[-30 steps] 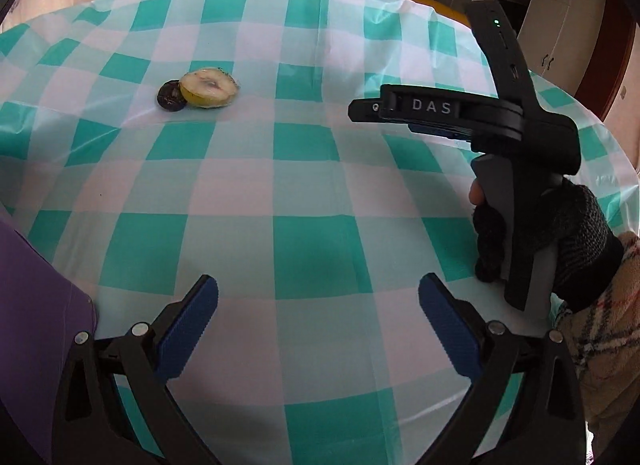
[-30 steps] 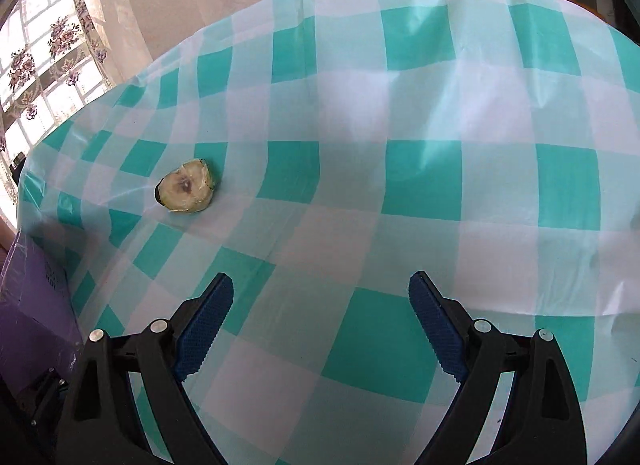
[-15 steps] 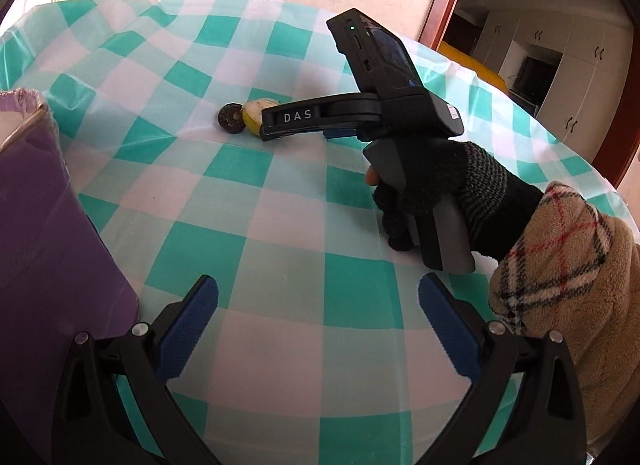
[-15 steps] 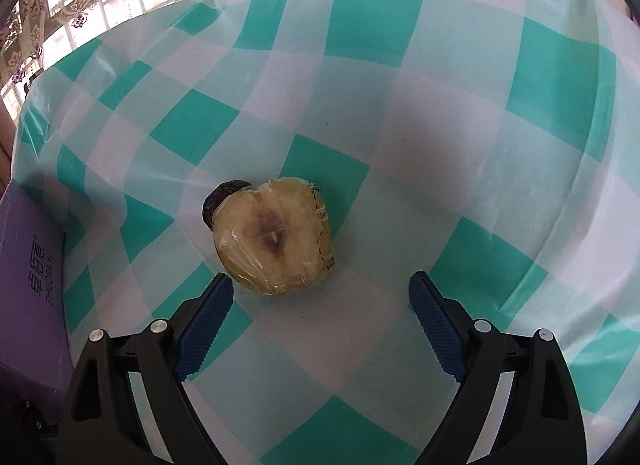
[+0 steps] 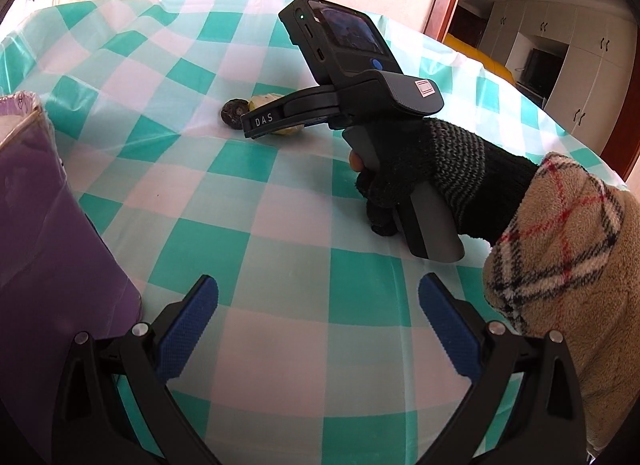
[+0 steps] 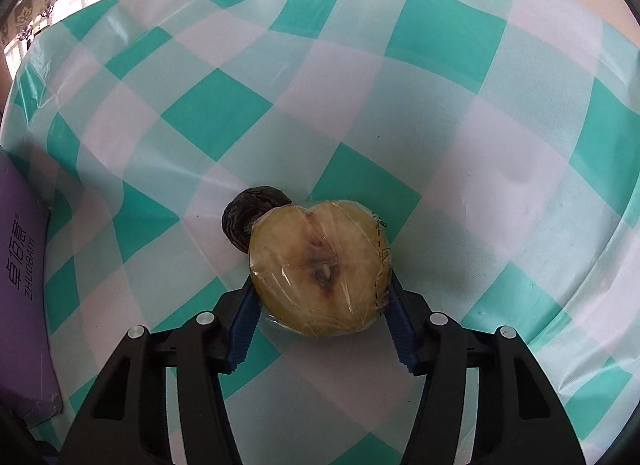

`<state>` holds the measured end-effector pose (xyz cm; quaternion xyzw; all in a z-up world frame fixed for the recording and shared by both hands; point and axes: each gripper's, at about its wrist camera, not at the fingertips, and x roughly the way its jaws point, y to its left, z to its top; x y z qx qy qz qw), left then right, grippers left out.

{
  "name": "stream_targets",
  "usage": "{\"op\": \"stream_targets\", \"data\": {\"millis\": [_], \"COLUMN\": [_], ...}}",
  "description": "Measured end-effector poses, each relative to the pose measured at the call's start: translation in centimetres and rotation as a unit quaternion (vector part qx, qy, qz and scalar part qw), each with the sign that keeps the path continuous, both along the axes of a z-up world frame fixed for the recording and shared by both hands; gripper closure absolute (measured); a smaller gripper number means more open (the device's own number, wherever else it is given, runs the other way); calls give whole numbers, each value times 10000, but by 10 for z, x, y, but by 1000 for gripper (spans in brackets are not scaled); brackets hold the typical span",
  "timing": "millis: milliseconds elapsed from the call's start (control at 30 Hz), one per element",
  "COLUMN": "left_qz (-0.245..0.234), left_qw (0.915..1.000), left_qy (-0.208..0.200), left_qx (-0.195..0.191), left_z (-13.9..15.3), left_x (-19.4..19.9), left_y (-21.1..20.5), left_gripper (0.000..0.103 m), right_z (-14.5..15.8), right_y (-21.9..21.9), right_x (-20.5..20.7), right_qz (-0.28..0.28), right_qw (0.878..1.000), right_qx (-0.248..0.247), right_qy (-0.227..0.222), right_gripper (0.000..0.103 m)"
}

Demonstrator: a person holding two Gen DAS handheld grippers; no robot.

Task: Organize fruits
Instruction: 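Grasp the bagged halved pale fruit with the right gripper, then grasp the small dark round fruit with the left gripper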

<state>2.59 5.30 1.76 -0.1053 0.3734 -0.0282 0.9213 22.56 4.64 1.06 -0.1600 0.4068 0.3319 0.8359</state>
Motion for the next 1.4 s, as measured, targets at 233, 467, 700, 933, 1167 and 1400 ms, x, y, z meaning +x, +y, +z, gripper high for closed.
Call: {"op": "stream_targets", "data": {"millis": [233, 467, 700, 933, 1167, 1400], "left_qz": [59, -177, 272, 1174, 2038, 2232], "left_qw": [9999, 9985, 9961, 9853, 9724, 9657], "left_qy": [95, 493, 721, 749, 1022, 1062], "left_qx": [75, 173, 424, 990, 502, 802], "left_z": [-2, -9, -11, -6, -11, -11], "left_x": [2, 10, 38, 113, 188, 225], "left_y": [0, -8, -13, -1, 50, 68], "left_gripper": [2, 2, 2, 2, 17, 32], "right_z": [6, 4, 6, 6, 5, 4], "right_y": [-59, -174, -214, -202, -203, -200], "right_x": [-16, -56, -70, -63, -64, -63], "right_qz": [-832, -1939, -2278, -2308, -2295, -2255], "right_qw": [9953, 9691, 9472, 9454, 9463, 9472], "right_qx": [487, 1462, 2210, 2243, 2210, 2207], "right_qy": [119, 425, 452, 513, 546, 579], "right_gripper": [47, 47, 47, 47, 46, 46]}}
